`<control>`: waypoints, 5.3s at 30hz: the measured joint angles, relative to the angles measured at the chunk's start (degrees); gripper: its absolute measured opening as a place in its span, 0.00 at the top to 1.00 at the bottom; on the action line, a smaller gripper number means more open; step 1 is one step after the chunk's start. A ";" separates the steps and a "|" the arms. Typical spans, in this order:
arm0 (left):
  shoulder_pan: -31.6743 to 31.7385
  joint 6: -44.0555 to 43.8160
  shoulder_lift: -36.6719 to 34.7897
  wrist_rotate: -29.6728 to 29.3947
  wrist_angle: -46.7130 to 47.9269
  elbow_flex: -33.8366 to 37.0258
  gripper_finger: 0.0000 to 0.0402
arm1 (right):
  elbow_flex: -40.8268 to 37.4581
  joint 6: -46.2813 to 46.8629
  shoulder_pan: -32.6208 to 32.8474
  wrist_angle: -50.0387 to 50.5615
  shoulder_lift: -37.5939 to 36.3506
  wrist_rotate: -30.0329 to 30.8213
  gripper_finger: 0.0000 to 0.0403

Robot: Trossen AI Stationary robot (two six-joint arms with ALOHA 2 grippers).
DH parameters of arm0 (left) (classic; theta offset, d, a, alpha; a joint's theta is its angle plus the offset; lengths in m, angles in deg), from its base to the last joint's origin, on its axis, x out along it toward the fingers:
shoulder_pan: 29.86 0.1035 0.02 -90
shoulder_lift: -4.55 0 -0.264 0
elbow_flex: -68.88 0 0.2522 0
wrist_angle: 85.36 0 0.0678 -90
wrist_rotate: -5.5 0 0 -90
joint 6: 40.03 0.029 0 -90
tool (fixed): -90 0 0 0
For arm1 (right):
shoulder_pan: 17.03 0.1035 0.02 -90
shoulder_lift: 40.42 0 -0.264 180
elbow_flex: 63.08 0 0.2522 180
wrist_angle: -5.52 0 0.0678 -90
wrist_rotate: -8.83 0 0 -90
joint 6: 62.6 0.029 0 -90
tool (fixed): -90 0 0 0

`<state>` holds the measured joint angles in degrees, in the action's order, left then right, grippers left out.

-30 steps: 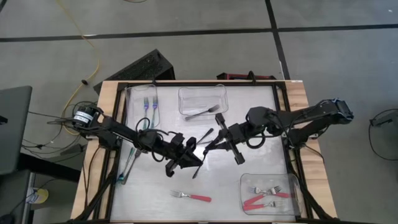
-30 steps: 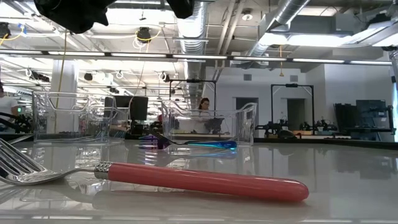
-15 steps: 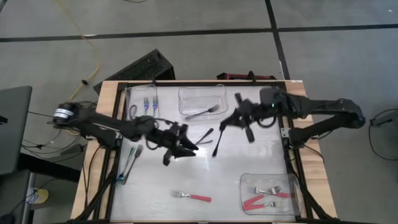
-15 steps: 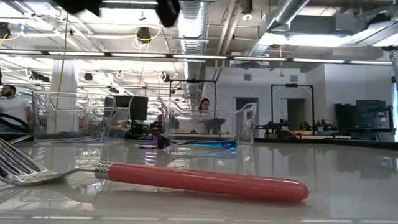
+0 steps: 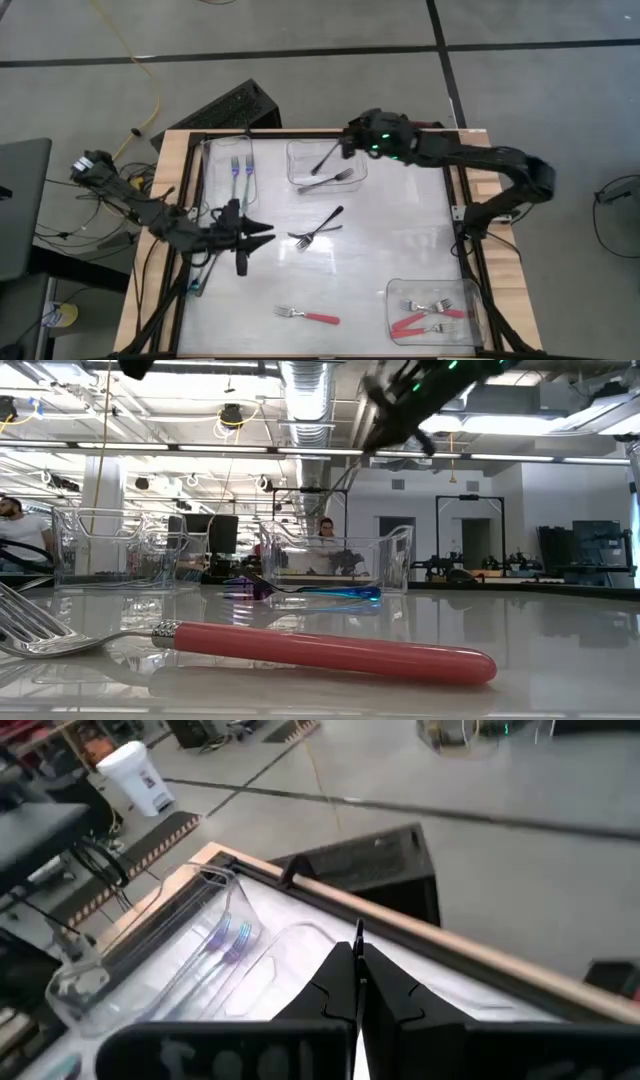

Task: Sort silverware by color (type)
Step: Put the black fork into the top right transparent bin

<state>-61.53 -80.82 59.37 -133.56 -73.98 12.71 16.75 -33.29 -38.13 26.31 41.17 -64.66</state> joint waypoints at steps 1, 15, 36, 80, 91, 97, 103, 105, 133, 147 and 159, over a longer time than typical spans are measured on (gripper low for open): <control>-0.74 -0.38 0.55 -0.47 -0.06 0.00 0.75 | 0.00 1.31 0.01 -2.27 2.05 0.02 0.95; -2.83 -3.51 5.33 1.39 -0.12 0.02 0.75 | 0.06 9.86 1.29 -7.77 14.23 1.60 0.87; -2.83 -2.79 5.26 14.11 9.25 0.04 0.75 | 0.04 7.85 0.54 17.41 -0.88 -0.99 0.36; 9.54 -16.82 20.39 33.60 43.60 0.13 0.50 | 0.04 32.44 56.59 17.26 4.37 15.04 0.35; 17.53 -8.81 26.50 31.14 7.72 -0.04 0.36 | 0.08 21.25 55.08 19.32 1.52 8.69 0.35; 21.53 -16.16 34.32 35.24 4.12 -1.21 0.38 | 0.06 21.19 56.14 27.63 -3.06 6.70 0.35; 22.45 -15.85 40.79 34.82 9.23 -9.05 0.40 | 0.06 21.21 58.64 34.33 -6.99 7.31 0.35; 22.79 -15.84 43.06 34.84 13.54 -12.19 0.41 | 0.06 21.21 59.14 35.84 -8.01 7.44 0.35; 25.79 -11.91 53.52 38.63 25.62 -24.30 0.79 | 0.06 21.80 62.00 42.68 -9.67 9.08 0.35; 25.83 -10.09 40.36 38.43 30.67 -24.15 0.76 | 0.06 21.78 61.83 42.39 -9.63 9.58 0.35; 31.97 -1.69 29.29 33.44 31.42 -24.20 0.77 | 0.06 26.42 61.83 39.88 -9.61 10.82 0.35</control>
<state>-29.57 -82.51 88.65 -100.12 -42.56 -11.49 16.81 -6.87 23.70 66.20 31.57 -53.84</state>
